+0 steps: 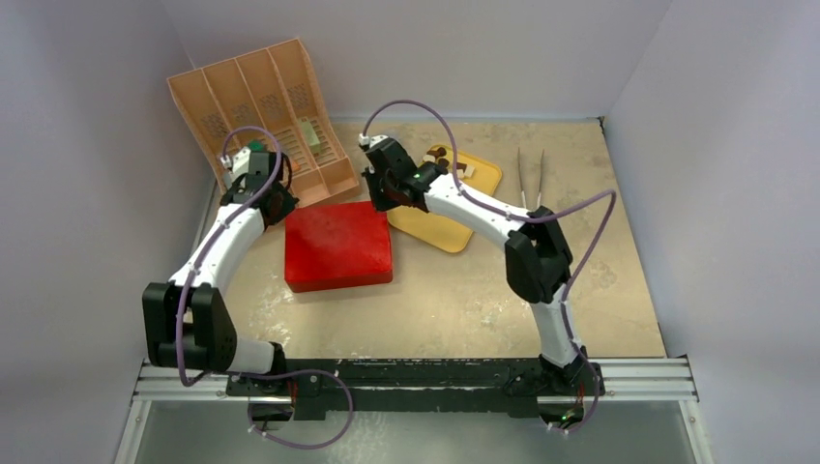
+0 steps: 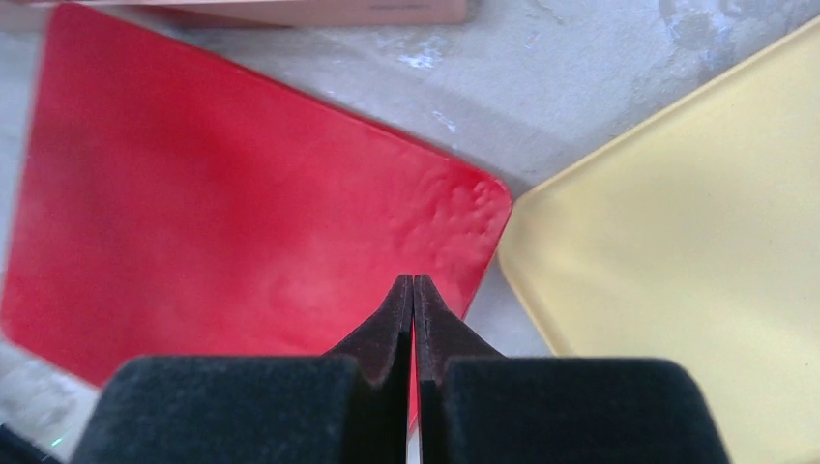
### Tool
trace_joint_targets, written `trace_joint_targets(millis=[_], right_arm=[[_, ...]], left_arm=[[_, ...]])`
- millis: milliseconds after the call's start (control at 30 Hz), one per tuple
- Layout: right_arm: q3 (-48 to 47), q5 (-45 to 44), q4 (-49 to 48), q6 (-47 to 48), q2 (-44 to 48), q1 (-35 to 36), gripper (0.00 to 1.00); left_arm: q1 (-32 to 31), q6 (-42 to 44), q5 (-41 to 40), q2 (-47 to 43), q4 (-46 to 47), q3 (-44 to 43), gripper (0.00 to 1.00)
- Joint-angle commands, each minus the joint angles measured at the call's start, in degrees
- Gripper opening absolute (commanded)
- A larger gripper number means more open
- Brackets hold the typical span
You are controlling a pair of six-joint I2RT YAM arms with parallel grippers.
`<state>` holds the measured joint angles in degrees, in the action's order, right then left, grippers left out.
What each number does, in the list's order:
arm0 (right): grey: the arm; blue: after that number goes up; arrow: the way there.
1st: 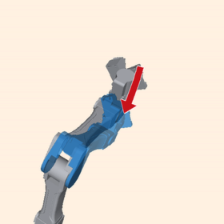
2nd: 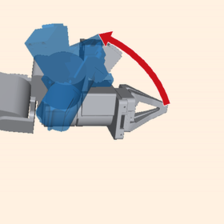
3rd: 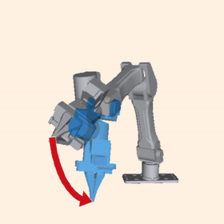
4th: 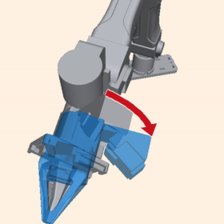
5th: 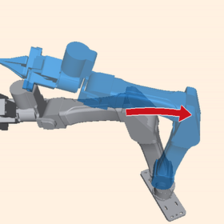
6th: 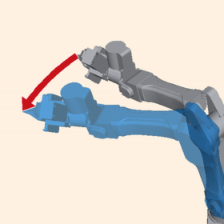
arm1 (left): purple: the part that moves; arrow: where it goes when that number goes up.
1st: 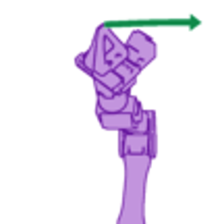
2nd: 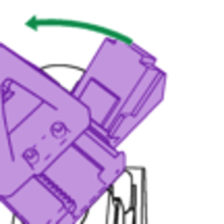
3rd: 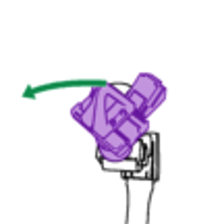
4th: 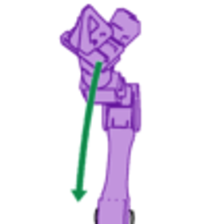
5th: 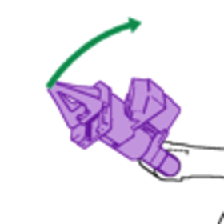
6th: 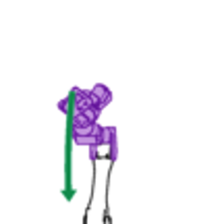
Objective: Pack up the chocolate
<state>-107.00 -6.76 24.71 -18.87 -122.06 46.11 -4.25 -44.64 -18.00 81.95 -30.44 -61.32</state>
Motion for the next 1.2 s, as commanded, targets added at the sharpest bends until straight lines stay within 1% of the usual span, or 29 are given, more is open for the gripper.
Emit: trace_joint_targets(millis=[0, 167, 333, 433, 500, 600, 667, 733, 867, 900, 933, 967, 1000, 1033, 1067, 1133, 1167], right_arm=[[4.5, 6.3, -4.6, -1.8, 7.8, 0.8, 0.00], [14.3, 10.0, -7.7, -3.5, 12.1, 1.6, 0.00], [21.8, 10.9, -9.2, -4.4, 14.4, 2.1, 0.00], [24.6, 10.5, -9.7, -4.7, 14.0, 2.6, 0.00], [24.3, 9.0, -8.1, -4.9, 12.8, 2.9, 0.00], [23.6, 7.1, -5.7, -5.5, 13.1, 3.0, 0.00], [24.6, 6.2, -6.6, -5.5, 15.7, 3.0, 0.01], [27.0, 4.8, -8.8, -5.5, 19.4, 3.0, 0.07], [31.3, 2.9, -11.7, -6.8, 26.4, 3.0, 0.24], [31.8, 1.8, -11.7, -7.2, 28.0, 3.0, 0.28], [32.2, 0.6, -11.6, -8.2, 29.6, 3.0, 0.30], [32.5, 0.1, -11.0, -8.4, 30.9, 3.0, 0.34], [32.7, 0.0, -10.3, -8.3, 32.4, 3.0, 0.39], [32.9, -0.1, -9.6, -8.1, 33.7, 3.0, 0.45], [33.1, -0.9, -9.2, -8.0, 35.1, 3.0, 0.52], [33.5, -2.7, -8.5, -8.2, 38.5, 3.0, 0.64], [33.7, -3.5, -8.3, -8.4, 39.8, 3.0, 0.74]], left_arm=[[0.3, -6.9, -3.5, -5.4, -4.1, 1.1, 0.00], [0.3, -12.4, -2.2, -7.0, -4.3, 7.1, 0.00], [0.3, -15.2, -0.2, -5.5, -1.5, 13.3, 0.00], [0.3, -16.2, 2.1, -4.8, 0.0, 15.3, 0.00], [0.3, -16.5, 2.2, -5.3, 0.1, 15.4, 0.00], [0.3, -15.4, 0.0, -7.1, -0.5, 13.6, 0.00], [0.3, -12.1, -0.4, -8.8, 0.1, 11.9, 0.00], [0.3, -7.2, 1.8, -11.0, 2.8, 10.5, 0.00], [0.1, 1.0, 9.4, -15.4, 8.6, 8.8, 0.19], [0.1, 2.7, 12.2, -16.1, 9.5, 8.5, 0.28], [0.1, 4.5, 15.4, -16.7, 10.7, 8.3, 0.40], [-0.1, 6.4, 19.3, -17.2, 12.1, 8.3, 0.56], [-0.6, 8.1, 22.6, -17.9, 13.3, 8.3, 0.63], [-1.4, 9.7, 25.6, -18.4, 14.3, 8.2, 0.67], [-2.7, 11.0, 26.7, -18.9, 14.7, 7.8, 0.70], [-6.0, 13.3, 26.9, -20.2, 15.4, 7.3, 0.73], [-8.1, 14.4, 26.9, -20.9, 15.9, 7.2, 0.74]])
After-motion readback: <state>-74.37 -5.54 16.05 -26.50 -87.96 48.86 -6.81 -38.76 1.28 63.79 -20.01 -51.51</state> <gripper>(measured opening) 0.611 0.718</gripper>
